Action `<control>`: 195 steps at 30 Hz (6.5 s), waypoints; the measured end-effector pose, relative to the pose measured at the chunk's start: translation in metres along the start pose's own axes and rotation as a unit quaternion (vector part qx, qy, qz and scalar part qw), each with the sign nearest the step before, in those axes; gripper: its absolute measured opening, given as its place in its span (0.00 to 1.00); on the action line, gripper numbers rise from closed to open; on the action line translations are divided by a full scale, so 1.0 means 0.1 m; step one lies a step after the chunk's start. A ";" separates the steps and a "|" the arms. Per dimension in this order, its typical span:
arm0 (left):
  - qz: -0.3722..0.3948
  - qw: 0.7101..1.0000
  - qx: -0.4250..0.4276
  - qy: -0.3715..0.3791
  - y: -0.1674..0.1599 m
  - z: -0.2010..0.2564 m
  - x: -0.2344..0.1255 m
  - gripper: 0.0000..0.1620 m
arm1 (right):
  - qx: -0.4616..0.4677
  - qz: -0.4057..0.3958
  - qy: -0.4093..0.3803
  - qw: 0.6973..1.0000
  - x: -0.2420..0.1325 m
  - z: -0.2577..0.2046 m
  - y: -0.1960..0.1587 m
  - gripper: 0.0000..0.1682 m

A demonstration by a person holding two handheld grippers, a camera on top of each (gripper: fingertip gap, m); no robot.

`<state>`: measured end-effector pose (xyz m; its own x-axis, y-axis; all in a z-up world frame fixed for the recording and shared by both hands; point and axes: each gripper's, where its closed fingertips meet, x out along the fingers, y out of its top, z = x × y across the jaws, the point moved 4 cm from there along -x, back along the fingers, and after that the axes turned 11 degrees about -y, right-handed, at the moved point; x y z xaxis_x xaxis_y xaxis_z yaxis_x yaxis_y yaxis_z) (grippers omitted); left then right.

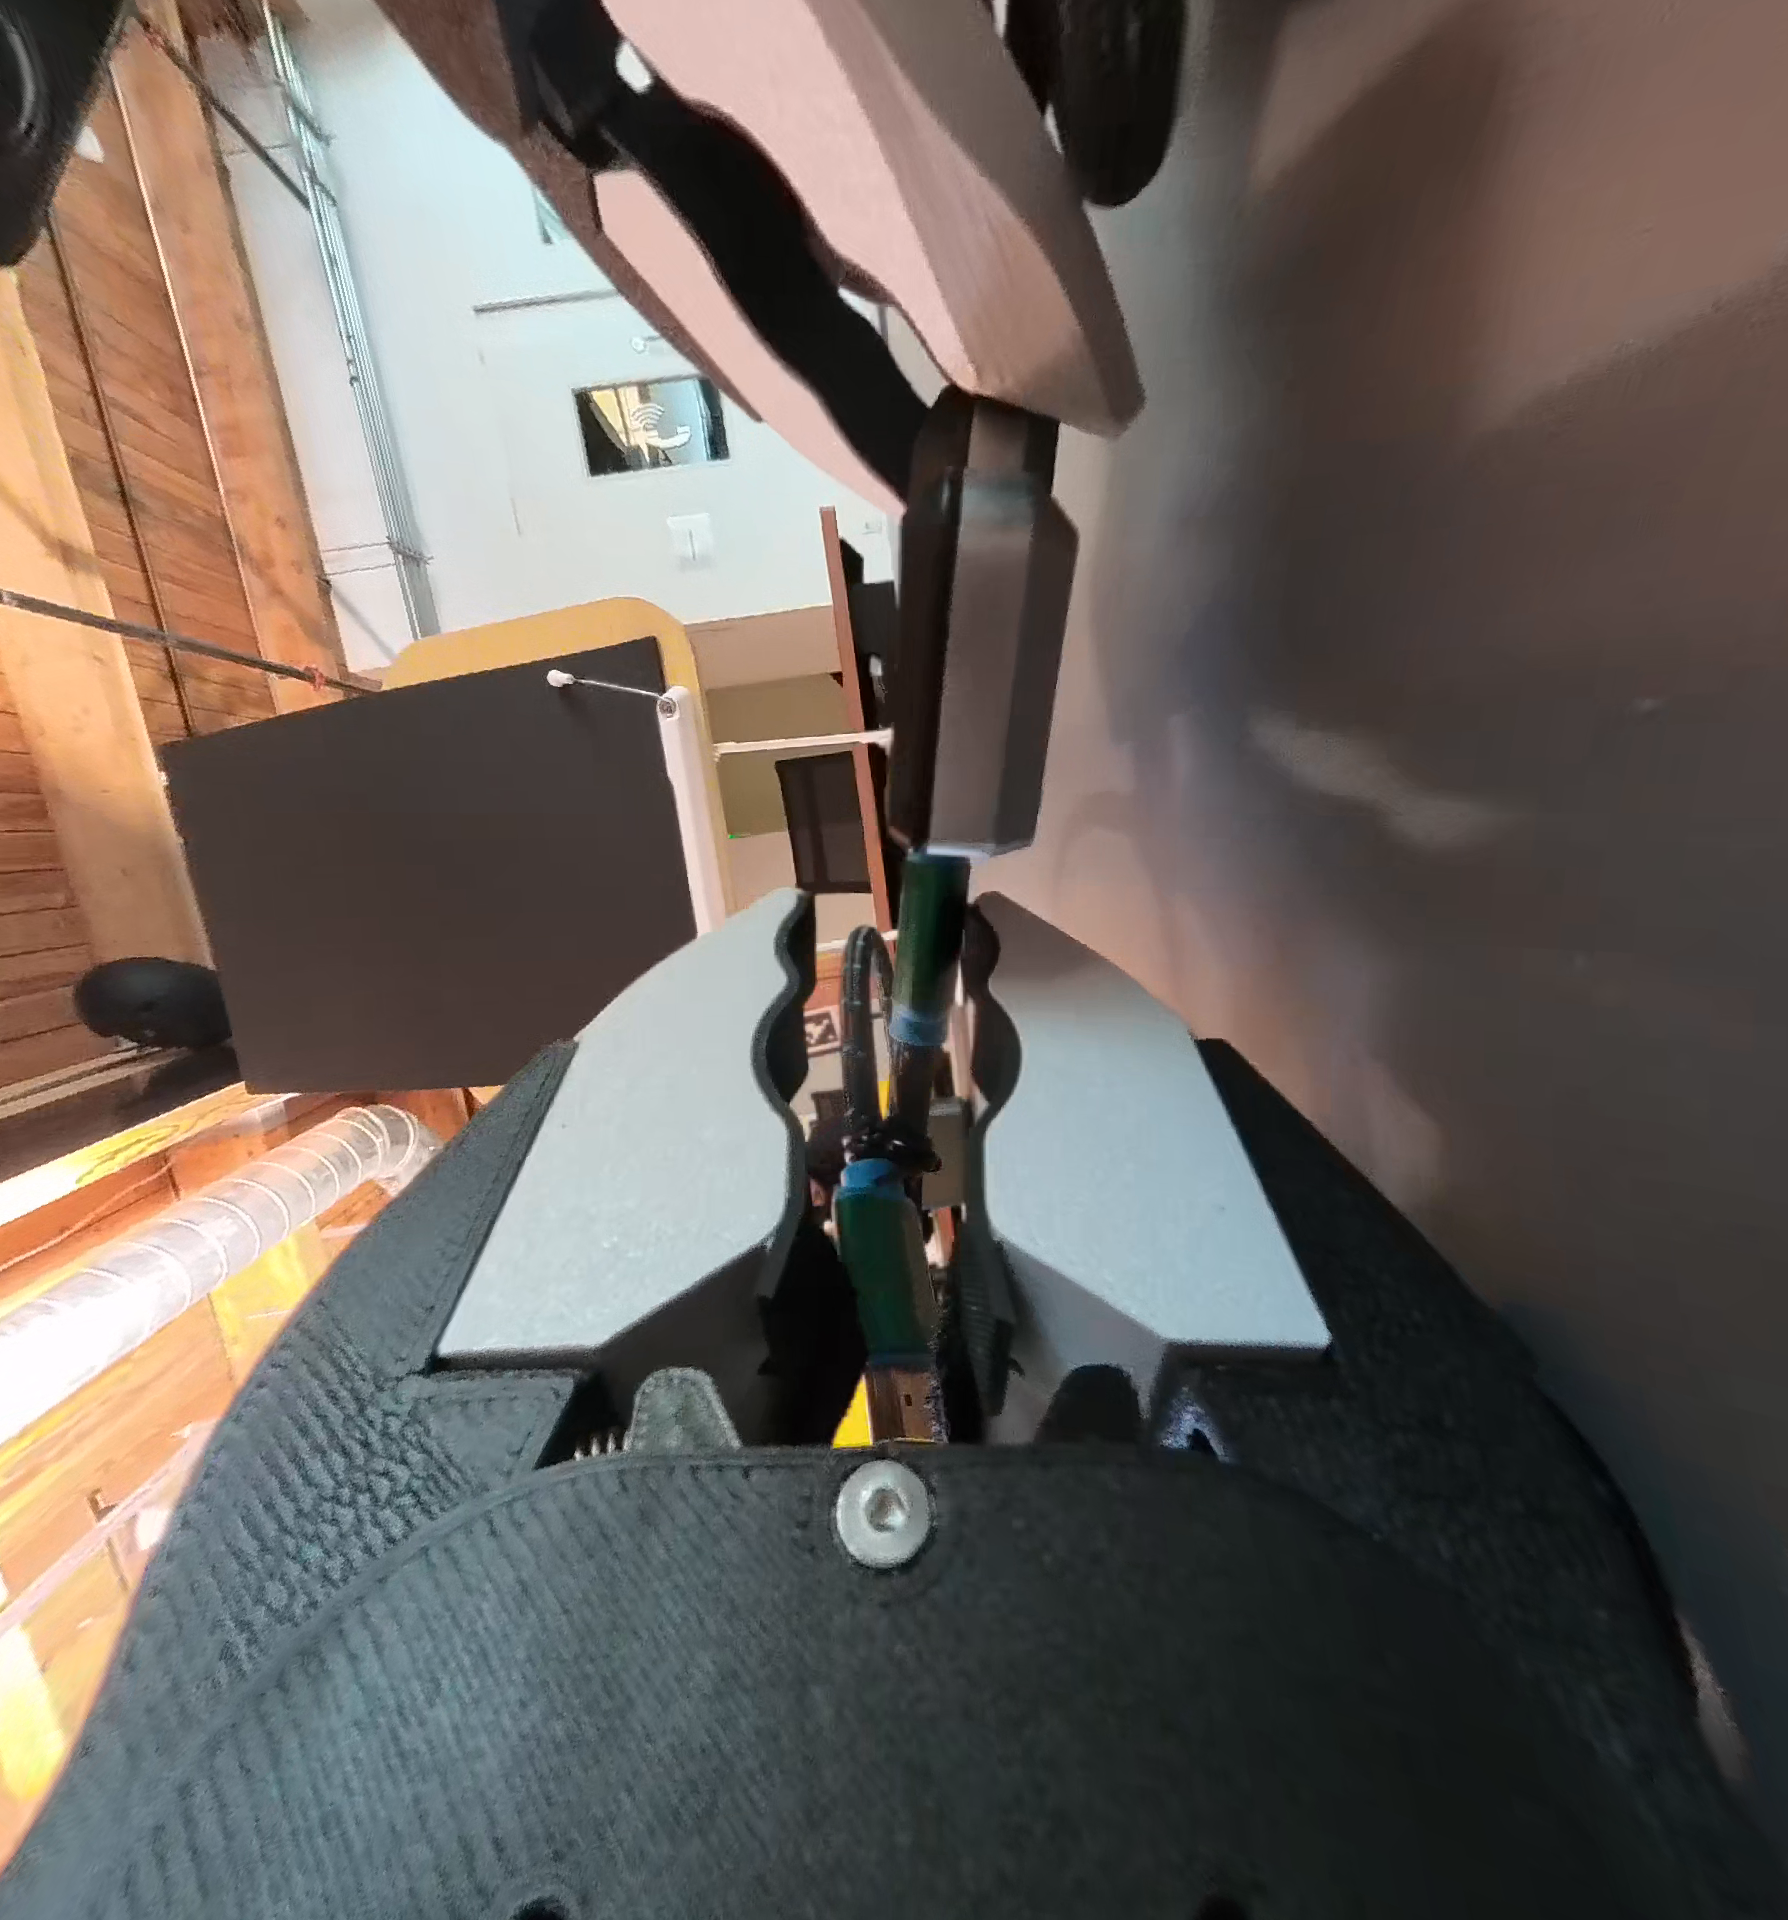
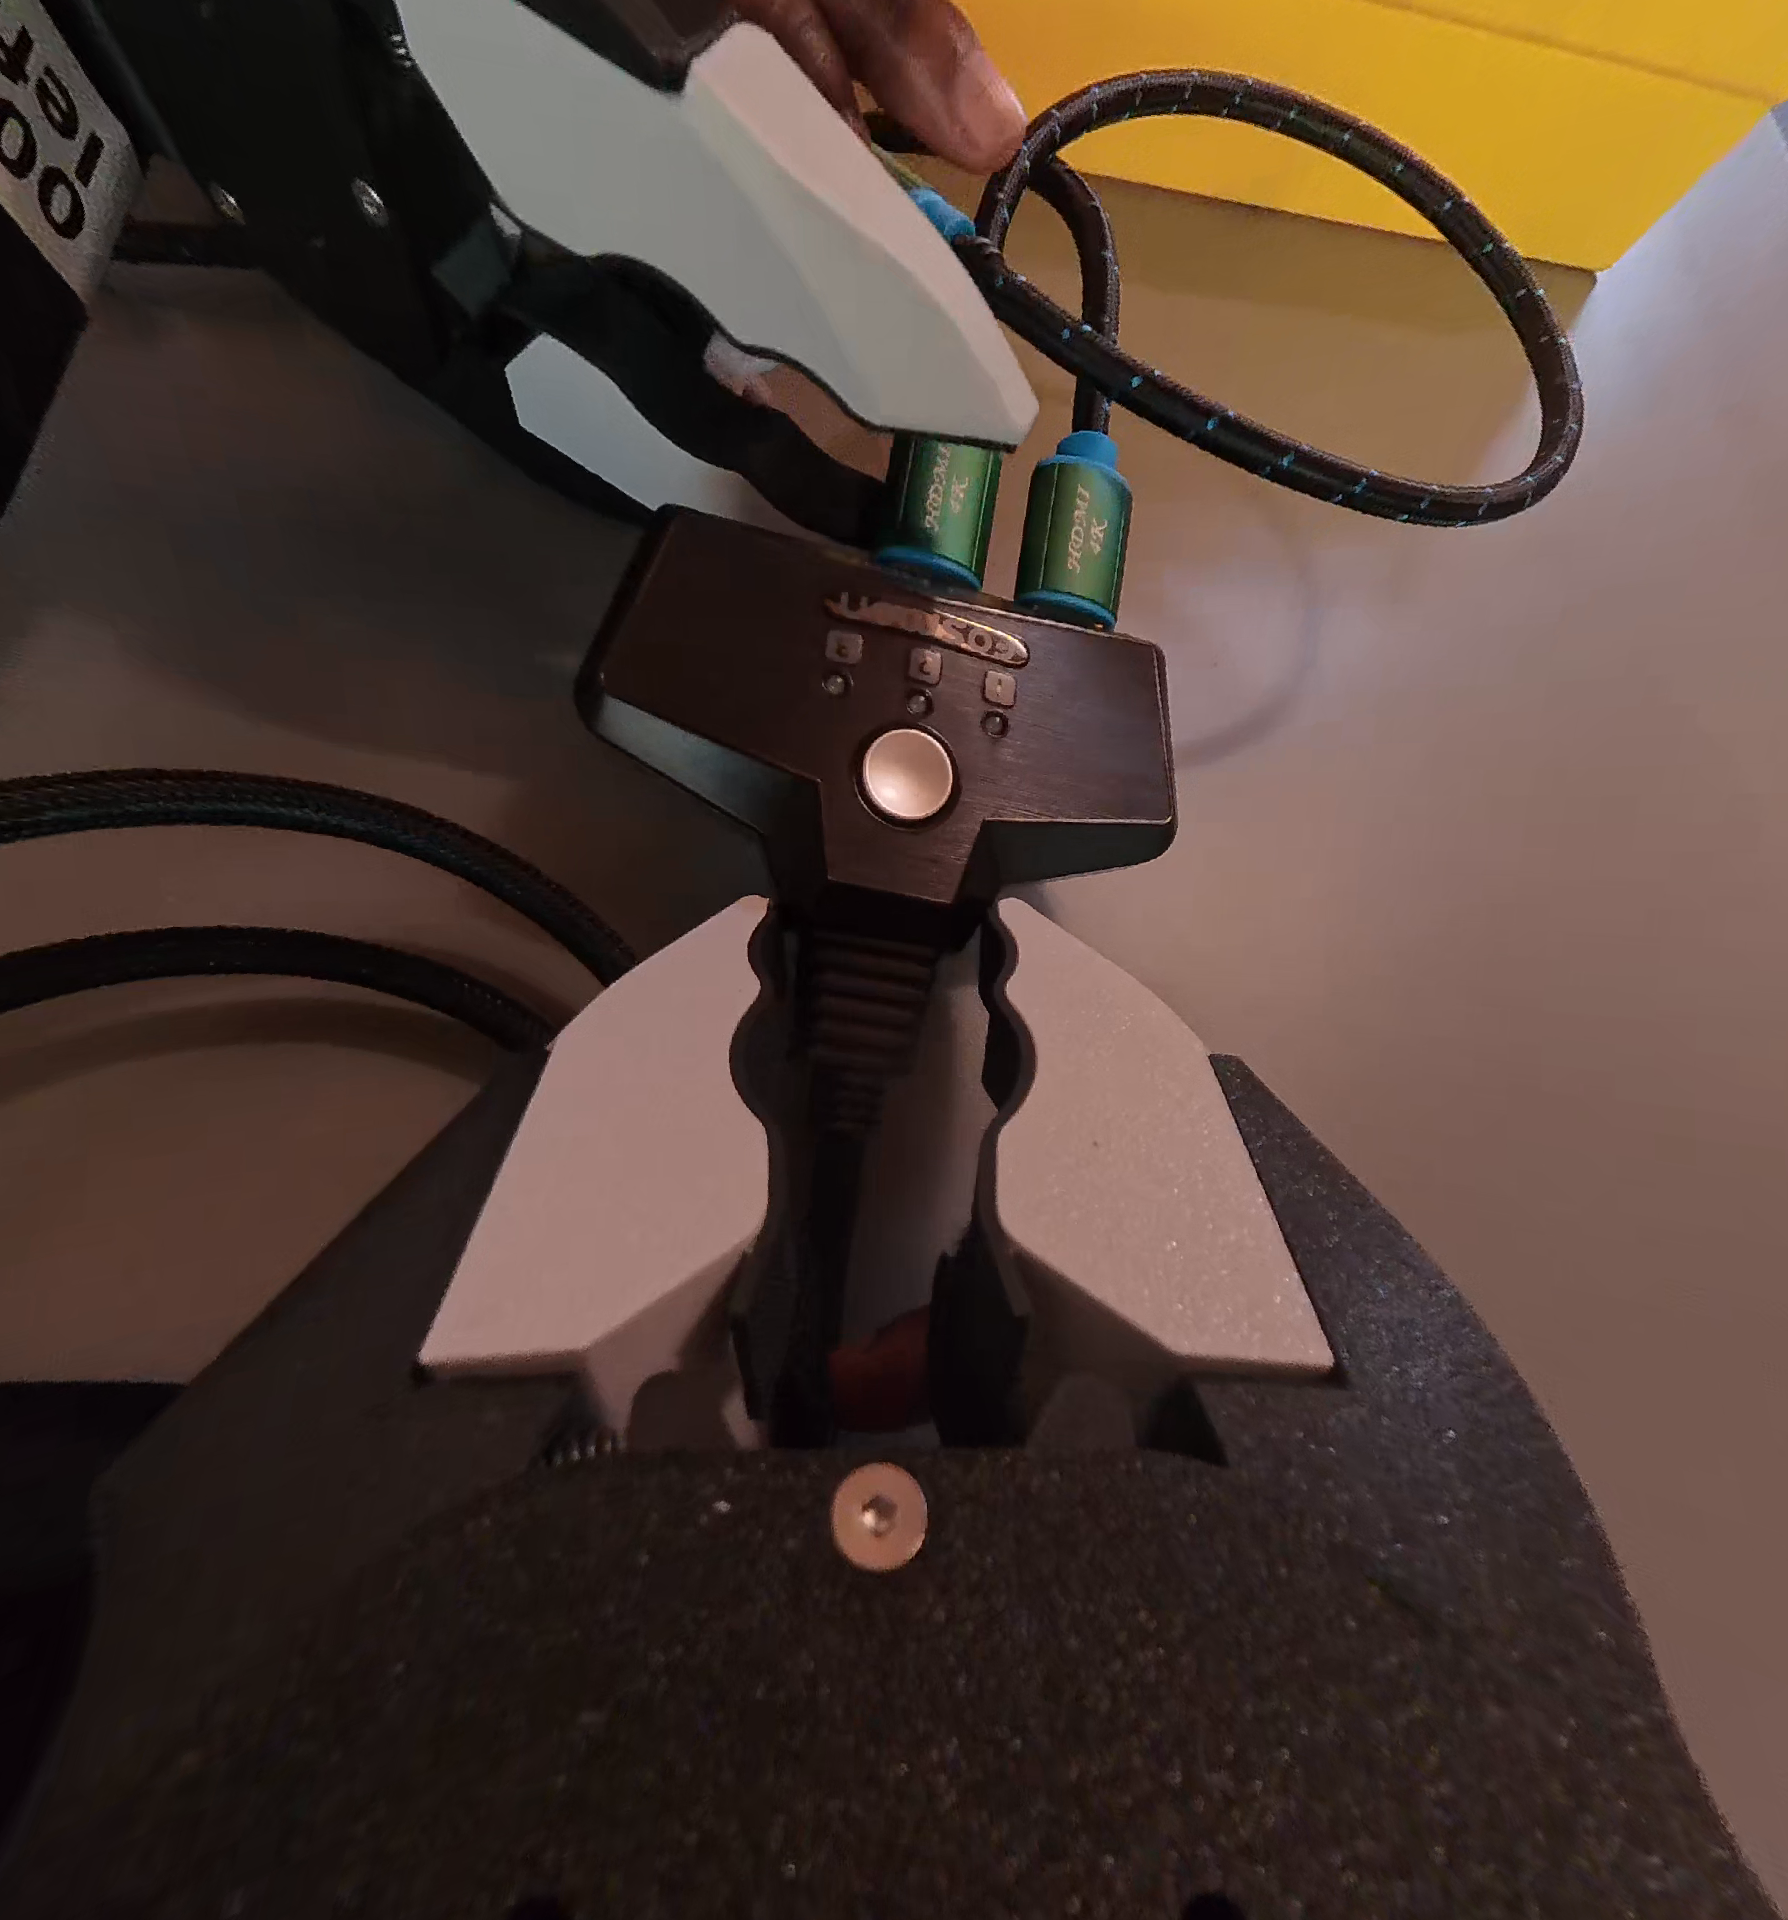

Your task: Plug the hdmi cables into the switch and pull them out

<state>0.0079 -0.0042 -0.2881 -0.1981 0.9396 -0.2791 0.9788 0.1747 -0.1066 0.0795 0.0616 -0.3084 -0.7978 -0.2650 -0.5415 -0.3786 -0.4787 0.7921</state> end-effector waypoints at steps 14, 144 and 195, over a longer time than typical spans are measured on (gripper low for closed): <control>0.048 0.995 -0.036 0.085 0.01 -0.21 -0.22 0.23 | -0.016 -0.018 -0.050 0.998 0.01 0.09 -0.05 0.22; 0.264 0.804 -0.524 -0.095 0.09 -0.55 -0.68 0.07 | 0.094 0.423 -0.027 0.901 -0.75 -0.17 1.33 0.12; 0.224 0.669 -0.412 -0.577 -0.13 -0.59 -1.00 0.06 | -0.330 0.247 -0.276 0.868 -0.35 -0.58 1.33 0.13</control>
<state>0.0179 -0.0826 -0.2023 0.6816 0.1830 -0.7084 0.5549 0.5019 0.6635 0.0839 -0.0415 -0.2001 -0.9587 -0.2204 0.1800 0.2799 -0.8445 0.4566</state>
